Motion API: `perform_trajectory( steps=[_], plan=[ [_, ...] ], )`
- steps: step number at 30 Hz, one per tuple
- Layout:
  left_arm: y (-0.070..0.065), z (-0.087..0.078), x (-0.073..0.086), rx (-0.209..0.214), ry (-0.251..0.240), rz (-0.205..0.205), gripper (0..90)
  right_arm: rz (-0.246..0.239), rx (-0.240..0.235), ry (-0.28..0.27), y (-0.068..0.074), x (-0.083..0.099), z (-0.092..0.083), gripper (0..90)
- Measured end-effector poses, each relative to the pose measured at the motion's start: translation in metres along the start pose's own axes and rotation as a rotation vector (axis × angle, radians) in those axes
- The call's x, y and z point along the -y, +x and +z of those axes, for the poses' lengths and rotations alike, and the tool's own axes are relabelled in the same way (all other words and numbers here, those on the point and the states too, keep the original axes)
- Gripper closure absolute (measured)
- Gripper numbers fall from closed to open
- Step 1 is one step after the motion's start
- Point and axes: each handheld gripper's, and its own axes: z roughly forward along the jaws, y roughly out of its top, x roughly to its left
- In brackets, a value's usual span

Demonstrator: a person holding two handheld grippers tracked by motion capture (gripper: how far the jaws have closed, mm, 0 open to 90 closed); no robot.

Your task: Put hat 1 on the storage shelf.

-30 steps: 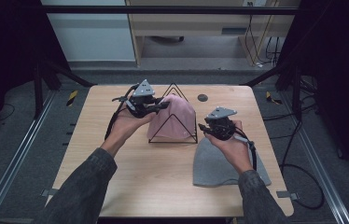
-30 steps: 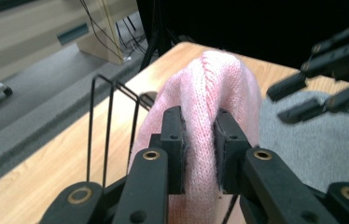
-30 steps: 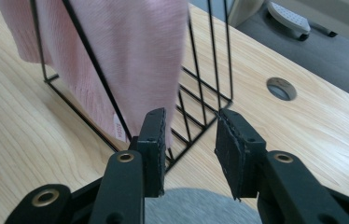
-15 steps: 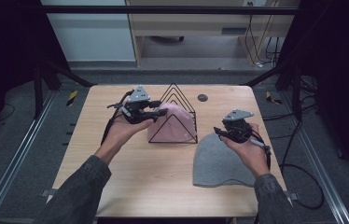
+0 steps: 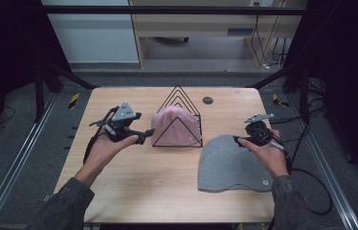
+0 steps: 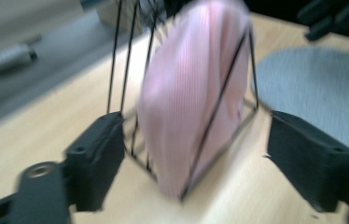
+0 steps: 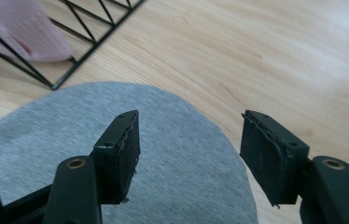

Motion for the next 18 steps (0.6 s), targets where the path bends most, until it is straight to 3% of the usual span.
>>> perform_trajectory(
  steps=[3,10,13,18],
  plan=[
    [0.001,-0.001,0.024,0.009,0.039,-0.019,10.0,0.029,-0.012,0.023,-0.009,0.004,0.008,42.3],
    [-0.002,-0.008,0.073,-0.026,0.111,-0.019,7.7,0.078,-0.017,0.082,-0.025,0.013,0.031,45.3],
    [-0.002,-0.012,0.085,-0.033,0.132,-0.035,7.9,0.097,-0.007,0.102,-0.03,0.016,0.041,45.3],
    [-0.005,-0.019,0.095,-0.038,0.156,-0.018,7.9,0.119,-0.011,0.12,-0.033,0.02,0.052,42.8]
  ],
)
